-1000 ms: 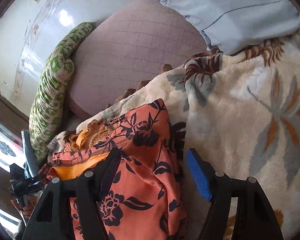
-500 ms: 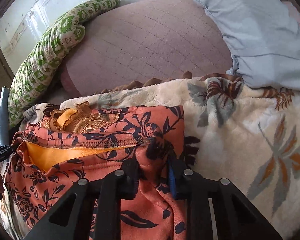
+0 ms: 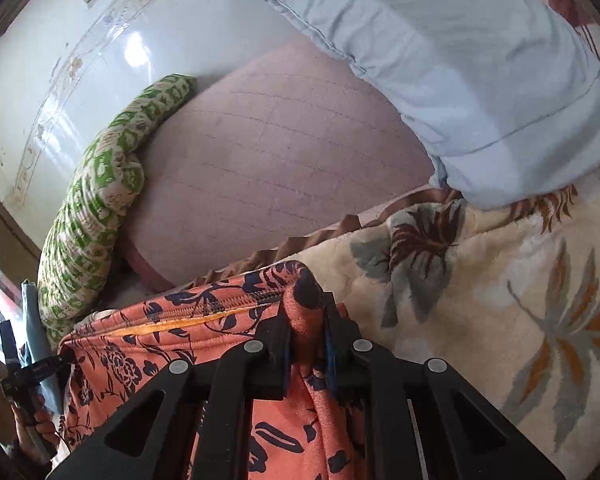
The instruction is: Fold small clothes
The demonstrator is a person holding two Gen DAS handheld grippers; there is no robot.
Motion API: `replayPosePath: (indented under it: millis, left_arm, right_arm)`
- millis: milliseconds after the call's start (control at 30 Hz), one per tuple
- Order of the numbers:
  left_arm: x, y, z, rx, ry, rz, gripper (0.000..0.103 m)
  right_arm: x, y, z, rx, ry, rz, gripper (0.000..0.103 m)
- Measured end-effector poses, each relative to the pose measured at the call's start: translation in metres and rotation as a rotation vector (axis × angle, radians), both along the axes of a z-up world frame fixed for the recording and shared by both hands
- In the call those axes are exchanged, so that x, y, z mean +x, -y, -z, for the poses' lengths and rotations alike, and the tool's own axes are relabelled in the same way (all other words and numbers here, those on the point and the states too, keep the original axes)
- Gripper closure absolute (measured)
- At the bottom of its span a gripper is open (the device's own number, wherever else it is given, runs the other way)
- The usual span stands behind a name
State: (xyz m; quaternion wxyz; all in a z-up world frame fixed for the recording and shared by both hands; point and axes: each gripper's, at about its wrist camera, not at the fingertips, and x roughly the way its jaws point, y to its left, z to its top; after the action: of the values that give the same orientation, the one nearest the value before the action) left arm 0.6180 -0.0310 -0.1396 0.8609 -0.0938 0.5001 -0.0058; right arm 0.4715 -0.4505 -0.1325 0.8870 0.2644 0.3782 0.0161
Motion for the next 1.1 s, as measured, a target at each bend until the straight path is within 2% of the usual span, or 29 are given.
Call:
replayPosePath:
  millis: [100,200,267,300,433,500,567,667,700,800,900,1033,1100]
  left_arm:
    - [0.008,0.001,0.021,0.033,-0.024,-0.026,0.089]
    - [0.012,0.002,0.025,0.070,-0.022,-0.046,0.076]
    - [0.014,-0.004,0.025,0.097,-0.045,-0.086,0.052]
    - [0.015,-0.010,0.024,0.078,-0.068,-0.103,0.049]
    - [0.002,-0.048,0.012,-0.119,-0.145,-0.188,0.050]
    - [-0.021,-0.063,0.000,-0.141,-0.139,-0.222,0.050]
    - [-0.050,-0.071,-0.012,-0.122,-0.117,-0.227,0.053]
    - [-0.096,-0.076,-0.020,-0.174,-0.117,-0.215,0.053]
    - [-0.112,-0.079,-0.022,-0.205,-0.121,-0.214,0.053]
    - [-0.162,-0.086,-0.020,-0.309,-0.128,-0.199,0.053]
    - [-0.202,-0.094,-0.012,-0.422,-0.129,-0.205,0.053]
    - [-0.219,-0.092,0.020,-0.530,-0.180,-0.247,0.053]
    - [-0.218,-0.093,0.032,-0.565,-0.196,-0.276,0.053]
  right_arm:
    - [0.011,0.000,0.025,-0.021,-0.059,0.030,0.090]
    - [0.019,0.006,0.043,-0.030,-0.111,0.075,0.076]
    - [0.020,0.009,0.048,-0.023,-0.130,0.091,0.072]
    - [0.018,0.010,0.046,-0.018,-0.126,0.097,0.072]
    - [-0.007,0.016,0.016,-0.004,-0.089,0.109,0.072]
    - [-0.028,0.017,-0.003,0.010,-0.071,0.095,0.072]
    - [-0.054,0.012,-0.017,0.022,-0.060,0.060,0.068]
    - [-0.102,-0.002,-0.025,0.062,-0.054,0.014,0.055]
    - [-0.119,-0.006,-0.024,0.095,-0.051,-0.001,0.052]
    - [-0.167,-0.020,-0.011,0.199,-0.057,-0.040,0.051]
    - [-0.197,-0.026,0.013,0.293,-0.092,-0.024,0.049]
    - [-0.207,-0.020,0.053,0.489,-0.155,0.052,0.049]
    - [-0.204,-0.018,0.066,0.571,-0.147,0.068,0.049]
